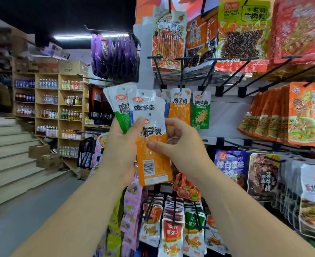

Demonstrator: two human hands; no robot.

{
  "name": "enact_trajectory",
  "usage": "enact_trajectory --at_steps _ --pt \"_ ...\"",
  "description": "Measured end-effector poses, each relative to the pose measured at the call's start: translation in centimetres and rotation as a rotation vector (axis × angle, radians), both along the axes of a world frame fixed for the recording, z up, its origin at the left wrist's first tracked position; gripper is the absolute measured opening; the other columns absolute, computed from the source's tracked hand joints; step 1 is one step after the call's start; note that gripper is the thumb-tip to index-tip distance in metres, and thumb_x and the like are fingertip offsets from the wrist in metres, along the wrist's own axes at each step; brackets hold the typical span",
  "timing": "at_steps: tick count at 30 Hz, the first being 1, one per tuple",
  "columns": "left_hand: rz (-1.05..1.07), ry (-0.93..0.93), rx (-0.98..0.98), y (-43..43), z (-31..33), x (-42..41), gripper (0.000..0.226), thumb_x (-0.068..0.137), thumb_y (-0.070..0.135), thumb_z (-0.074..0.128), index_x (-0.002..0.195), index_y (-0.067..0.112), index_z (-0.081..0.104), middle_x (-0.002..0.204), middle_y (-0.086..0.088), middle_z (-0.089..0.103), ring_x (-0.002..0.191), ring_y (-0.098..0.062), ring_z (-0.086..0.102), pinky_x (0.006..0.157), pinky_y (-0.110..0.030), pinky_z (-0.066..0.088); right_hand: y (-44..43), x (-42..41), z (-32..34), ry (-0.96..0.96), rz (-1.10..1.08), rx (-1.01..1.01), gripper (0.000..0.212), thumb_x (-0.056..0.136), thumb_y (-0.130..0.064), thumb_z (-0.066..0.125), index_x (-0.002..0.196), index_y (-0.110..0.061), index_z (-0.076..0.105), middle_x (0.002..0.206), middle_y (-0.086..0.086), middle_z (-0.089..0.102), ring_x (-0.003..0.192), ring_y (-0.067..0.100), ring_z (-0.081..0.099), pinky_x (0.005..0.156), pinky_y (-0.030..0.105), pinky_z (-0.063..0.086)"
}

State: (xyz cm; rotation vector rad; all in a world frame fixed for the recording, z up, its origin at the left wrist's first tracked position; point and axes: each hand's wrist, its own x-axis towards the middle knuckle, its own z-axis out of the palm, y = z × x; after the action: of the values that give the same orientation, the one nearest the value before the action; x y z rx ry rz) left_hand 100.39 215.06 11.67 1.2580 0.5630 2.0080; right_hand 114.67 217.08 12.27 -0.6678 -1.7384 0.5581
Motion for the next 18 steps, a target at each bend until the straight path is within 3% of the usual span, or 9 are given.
enact_trajectory --at_steps 3,6,10,13,16,18 --pt "-0.034 0.005 -0.003 -0.4 0.2 -0.1 0.032 0.104 0.012 0.058 0.131 0.03 0.061 0.123 -0.001 0.076 0.113 -0.032 0.073 0.088 -0.055 0.061 -0.2 0.5 0.1 0.038 0.071 -0.051 0.045 0.082 -0.014 0.087 0.12 -0.027 0.065 0.095 0.004 0.074 0.082 0.022 0.076 0.074 0.049 0.064" --pt "-0.042 0.031 -0.001 -0.6 0.4 0.1 0.037 0.1 0.009 0.063 0.131 0.028 0.061 0.122 -0.002 0.077 0.109 -0.031 0.075 0.082 -0.051 0.062 -0.1 1.2 0.3 0.073 0.119 -0.092 0.039 0.086 -0.009 0.083 0.117 -0.023 0.064 0.104 0.006 0.076 0.089 0.028 0.077 0.079 0.056 0.063" --pt "-0.039 0.048 -0.024 -0.4 0.8 0.3 0.033 0.1 0.008 0.063 0.125 0.03 0.063 0.117 -0.001 0.078 0.098 -0.03 0.078 0.076 -0.055 0.064 0.1 2.6 0.7 0.075 0.192 -0.127 0.037 0.089 -0.002 0.078 0.118 -0.021 0.063 0.113 0.006 0.076 0.097 0.032 0.076 0.085 0.055 0.062" --pt "-0.008 0.083 -0.013 0.1 1.0 0.7 0.036 0.101 0.004 0.061 0.129 0.027 0.062 0.117 0.0 0.078 0.103 -0.029 0.077 0.074 -0.05 0.065 0.0 3.6 1.0 0.055 0.161 -0.114 0.036 0.089 0.0 0.077 0.114 -0.022 0.063 0.113 0.007 0.075 0.095 0.029 0.076 0.084 0.053 0.063" --pt "0.067 0.114 0.002 1.1 1.3 0.7 0.041 0.101 0.0 0.061 0.133 0.025 0.06 0.121 0.002 0.077 0.113 -0.027 0.073 0.092 -0.054 0.06 0.0 4.5 1.9 0.067 0.03 -0.069 0.035 0.089 -0.002 0.076 0.11 -0.025 0.062 0.108 0.006 0.074 0.088 0.028 0.075 0.078 0.05 0.064" --pt "0.113 0.126 0.001 2.0 1.6 0.3 0.043 0.1 0.0 0.063 0.135 0.026 0.059 0.124 0.003 0.075 0.117 -0.026 0.071 0.103 -0.059 0.054 0.3 5.4 2.8 0.097 -0.062 -0.037 0.032 0.088 -0.006 0.073 0.107 -0.028 0.061 0.106 0.015 0.072 0.08 0.036 0.068 0.068 0.048 0.061"
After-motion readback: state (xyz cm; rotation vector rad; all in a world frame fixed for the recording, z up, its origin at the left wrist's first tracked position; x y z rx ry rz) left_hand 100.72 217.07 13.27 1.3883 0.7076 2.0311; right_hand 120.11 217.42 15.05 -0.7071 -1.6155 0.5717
